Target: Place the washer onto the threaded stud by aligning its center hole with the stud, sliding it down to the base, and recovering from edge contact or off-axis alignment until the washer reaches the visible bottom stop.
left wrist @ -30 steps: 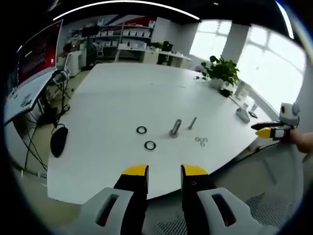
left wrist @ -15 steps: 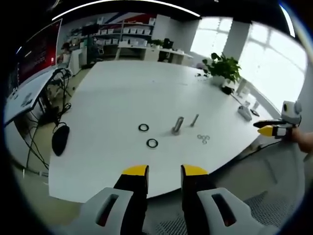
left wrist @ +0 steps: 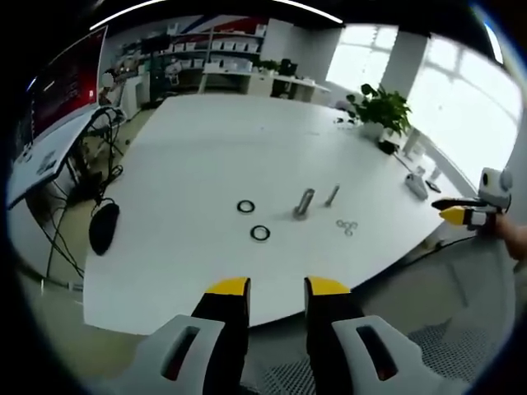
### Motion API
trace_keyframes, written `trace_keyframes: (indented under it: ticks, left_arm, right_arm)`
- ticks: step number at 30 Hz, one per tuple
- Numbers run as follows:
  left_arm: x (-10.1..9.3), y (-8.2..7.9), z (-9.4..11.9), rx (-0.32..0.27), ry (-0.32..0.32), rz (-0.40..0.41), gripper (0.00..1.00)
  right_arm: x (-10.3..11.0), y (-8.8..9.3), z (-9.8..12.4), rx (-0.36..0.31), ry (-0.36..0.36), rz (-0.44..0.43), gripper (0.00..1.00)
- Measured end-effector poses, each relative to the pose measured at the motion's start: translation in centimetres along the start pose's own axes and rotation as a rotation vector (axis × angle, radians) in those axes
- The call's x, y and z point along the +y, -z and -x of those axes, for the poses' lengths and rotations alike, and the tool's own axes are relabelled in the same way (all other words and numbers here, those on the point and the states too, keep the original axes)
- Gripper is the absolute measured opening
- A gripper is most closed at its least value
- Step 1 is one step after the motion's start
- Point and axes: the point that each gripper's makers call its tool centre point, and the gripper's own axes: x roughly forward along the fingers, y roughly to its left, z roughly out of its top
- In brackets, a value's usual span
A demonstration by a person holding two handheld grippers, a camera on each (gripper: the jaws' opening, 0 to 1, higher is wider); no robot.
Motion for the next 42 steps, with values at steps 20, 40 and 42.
trace_keyframes:
  ticks: [20, 40, 42]
  left_arm:
    - [0.1, 0.1, -0.1, 0.009, -0.002, 0.0, 0.23]
    - [0.2, -0.1, 0.1, 0.033, -0.048, -0.124, 0.23]
    - [0.0, -0.2, 0.0, 0.033, -0.045, -0.129, 0.23]
  right_arm:
    - [0.0, -0.1, -0.2, 0.001, -0.002, -0.008, 0.37]
    - [-0.2, 0.0, -0.1, -0.003, 0.011, -0.026, 0.37]
    - [-0.3, 0.0, 0.0, -0.005, 0.012, -0.03, 0.37]
